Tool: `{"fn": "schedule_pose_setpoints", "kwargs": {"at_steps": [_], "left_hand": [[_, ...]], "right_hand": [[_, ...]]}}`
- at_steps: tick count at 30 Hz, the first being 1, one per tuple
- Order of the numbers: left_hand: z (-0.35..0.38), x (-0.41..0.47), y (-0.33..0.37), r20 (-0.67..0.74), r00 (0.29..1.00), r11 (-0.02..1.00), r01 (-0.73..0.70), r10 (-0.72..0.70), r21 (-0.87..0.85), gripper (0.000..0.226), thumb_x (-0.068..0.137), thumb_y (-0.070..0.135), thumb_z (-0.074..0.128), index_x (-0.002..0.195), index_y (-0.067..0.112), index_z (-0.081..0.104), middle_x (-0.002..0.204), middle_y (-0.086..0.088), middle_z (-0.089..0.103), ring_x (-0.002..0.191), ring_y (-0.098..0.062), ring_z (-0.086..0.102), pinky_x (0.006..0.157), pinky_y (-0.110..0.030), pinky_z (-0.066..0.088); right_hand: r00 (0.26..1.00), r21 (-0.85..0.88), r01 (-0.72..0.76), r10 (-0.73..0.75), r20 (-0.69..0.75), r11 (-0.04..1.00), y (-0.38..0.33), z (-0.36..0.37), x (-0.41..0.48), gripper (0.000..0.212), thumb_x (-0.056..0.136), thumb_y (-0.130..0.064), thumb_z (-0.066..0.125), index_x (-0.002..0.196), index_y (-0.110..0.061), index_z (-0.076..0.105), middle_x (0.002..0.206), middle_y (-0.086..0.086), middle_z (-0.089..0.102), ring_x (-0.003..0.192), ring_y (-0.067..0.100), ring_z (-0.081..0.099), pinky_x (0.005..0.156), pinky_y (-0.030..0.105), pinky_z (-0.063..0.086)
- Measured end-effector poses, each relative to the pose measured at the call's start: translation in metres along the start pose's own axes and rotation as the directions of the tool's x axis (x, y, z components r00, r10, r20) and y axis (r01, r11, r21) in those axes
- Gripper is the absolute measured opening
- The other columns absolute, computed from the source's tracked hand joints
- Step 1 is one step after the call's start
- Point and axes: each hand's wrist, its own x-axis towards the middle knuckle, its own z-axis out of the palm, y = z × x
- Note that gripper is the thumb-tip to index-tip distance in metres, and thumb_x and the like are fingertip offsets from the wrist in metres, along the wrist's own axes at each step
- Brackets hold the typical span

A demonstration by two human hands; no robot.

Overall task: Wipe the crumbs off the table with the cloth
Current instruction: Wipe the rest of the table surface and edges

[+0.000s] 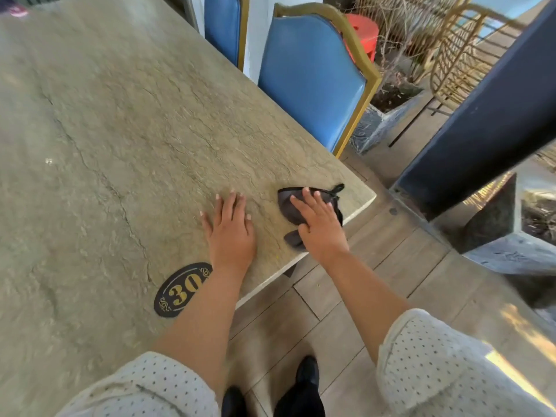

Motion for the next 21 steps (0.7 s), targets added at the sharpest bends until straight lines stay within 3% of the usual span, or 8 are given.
{"fn": "schedule_pose_setpoints", "kwargs": {"at_steps": [3,6,9,13,15,17,18,21], "left_hand": [[-0.007,0.002,-0.014,0.039,0.997,0.993,-0.063,0.067,-0.095,0.045,0.098,0.014,0.04,0.143,0.015,0.041,0.157,-0.001,0.028,0.147,-0.025,0.015,0.118,-0.05,0.006],[-0.019,-0.007,-0.035,0.053,0.983,0.975,-0.169,0.178,-0.141,0.044,0.094,0.002,0.043,0.136,0.011,0.05,0.151,-0.004,0.039,0.142,-0.025,0.03,0.113,-0.05,0.029],[-0.033,-0.029,-0.055,0.046,0.978,0.977,-0.198,0.202,-0.084,0.045,0.091,0.002,0.046,0.133,0.015,0.055,0.147,0.0,0.045,0.137,-0.022,0.038,0.106,-0.049,0.037],[-0.052,-0.052,-0.081,0.036,0.968,0.968,-0.25,0.249,0.023,0.04,0.092,0.015,0.045,0.129,0.022,0.059,0.142,0.005,0.05,0.127,-0.023,0.048,0.103,-0.047,0.038],[-0.059,-0.056,-0.097,0.031,0.959,0.958,-0.282,0.281,0.048,0.043,0.094,0.03,0.035,0.129,0.025,0.059,0.142,0.006,0.05,0.129,-0.024,0.047,0.104,-0.049,0.037],[-0.061,-0.057,-0.111,0.05,0.952,0.951,-0.305,0.302,0.047,0.047,0.096,0.038,0.028,0.135,0.031,0.053,0.147,0.009,0.044,0.136,-0.02,0.038,0.109,-0.05,0.032],[-0.06,-0.058,-0.116,0.064,0.948,0.948,-0.315,0.312,0.047,0.048,0.097,0.04,0.026,0.139,0.033,0.048,0.15,0.011,0.039,0.14,-0.018,0.033,0.111,-0.05,0.028],[-0.056,-0.059,-0.121,0.074,0.944,0.944,-0.326,0.322,0.056,0.048,0.098,0.04,0.022,0.144,0.038,0.038,0.154,0.014,0.031,0.145,-0.012,0.021,0.116,-0.048,0.019]], "right_hand": [[0.998,0.073,0.04,-0.043,0.037,0.997,-0.022,0.012,-0.022,0.06,0.092,-0.007,0.039,0.148,-0.028,0.029,0.16,-0.007,0.009,0.147,0.012,0.0,0.116,0.025,-0.01],[0.993,0.129,0.094,-0.102,0.058,0.987,-0.045,0.024,-0.048,0.059,0.091,-0.005,0.04,0.145,-0.029,0.036,0.158,-0.009,0.014,0.147,0.01,0.003,0.114,0.019,-0.012],[0.982,0.22,0.146,-0.167,0.082,0.965,-0.063,0.035,-0.08,0.058,0.086,0.0,0.043,0.137,-0.028,0.049,0.154,-0.01,0.027,0.143,0.003,0.011,0.113,0.015,-0.009],[0.988,0.387,0.065,-0.113,0.102,0.92,-0.075,0.032,-0.12,0.044,0.081,0.002,0.043,0.101,-0.021,0.074,0.129,-0.009,0.06,0.128,-0.005,0.039,0.115,0.019,0.021],[0.994,0.429,-0.098,0.066,0.088,0.898,-0.083,0.015,-0.123,0.042,0.083,0.004,0.043,0.091,-0.022,0.074,0.107,-0.009,0.069,0.103,-0.008,0.058,0.09,0.013,0.045],[0.97,0.511,-0.192,0.242,-0.031,0.838,-0.088,0.001,-0.111,0.041,0.086,0.003,0.041,0.098,-0.023,0.071,0.096,-0.007,0.067,0.078,-0.01,0.061,0.062,0.004,0.045],[0.944,0.536,-0.203,0.308,-0.114,0.819,-0.088,-0.002,-0.101,0.043,0.087,0.003,0.041,0.105,-0.023,0.069,0.101,-0.006,0.065,0.078,-0.008,0.061,0.062,0.001,0.042],[0.945,0.4,-0.211,0.29,-0.15,0.892,-0.087,0.01,-0.074,0.054,0.089,-0.001,0.041,0.136,-0.025,0.05,0.146,-0.004,0.041,0.136,0.012,0.036,0.108,0.015,0.029]]}}
